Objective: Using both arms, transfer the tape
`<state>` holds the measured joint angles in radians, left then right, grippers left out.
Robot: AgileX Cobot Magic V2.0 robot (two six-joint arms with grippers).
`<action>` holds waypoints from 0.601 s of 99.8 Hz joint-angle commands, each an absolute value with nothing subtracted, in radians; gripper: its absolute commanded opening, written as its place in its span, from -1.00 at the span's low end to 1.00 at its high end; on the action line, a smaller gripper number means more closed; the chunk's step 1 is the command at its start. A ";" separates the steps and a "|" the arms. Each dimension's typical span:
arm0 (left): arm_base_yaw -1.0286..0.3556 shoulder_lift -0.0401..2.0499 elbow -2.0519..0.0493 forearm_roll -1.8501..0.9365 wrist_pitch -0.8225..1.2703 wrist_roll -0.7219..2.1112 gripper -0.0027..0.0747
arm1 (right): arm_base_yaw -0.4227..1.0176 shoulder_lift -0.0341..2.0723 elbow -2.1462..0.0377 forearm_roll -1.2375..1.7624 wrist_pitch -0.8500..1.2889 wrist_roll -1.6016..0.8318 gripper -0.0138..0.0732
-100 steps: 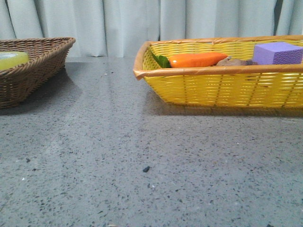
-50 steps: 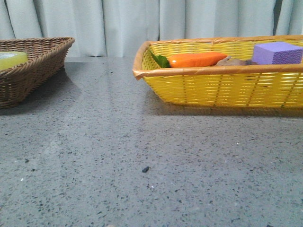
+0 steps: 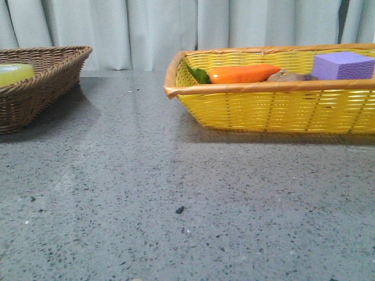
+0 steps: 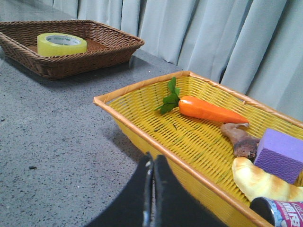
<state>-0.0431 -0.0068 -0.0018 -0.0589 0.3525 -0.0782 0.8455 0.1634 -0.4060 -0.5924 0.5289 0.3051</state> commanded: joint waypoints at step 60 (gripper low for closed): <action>-0.042 -0.035 0.012 -0.060 0.290 -0.087 -0.99 | 0.715 0.175 -0.374 -0.705 0.330 0.308 -0.84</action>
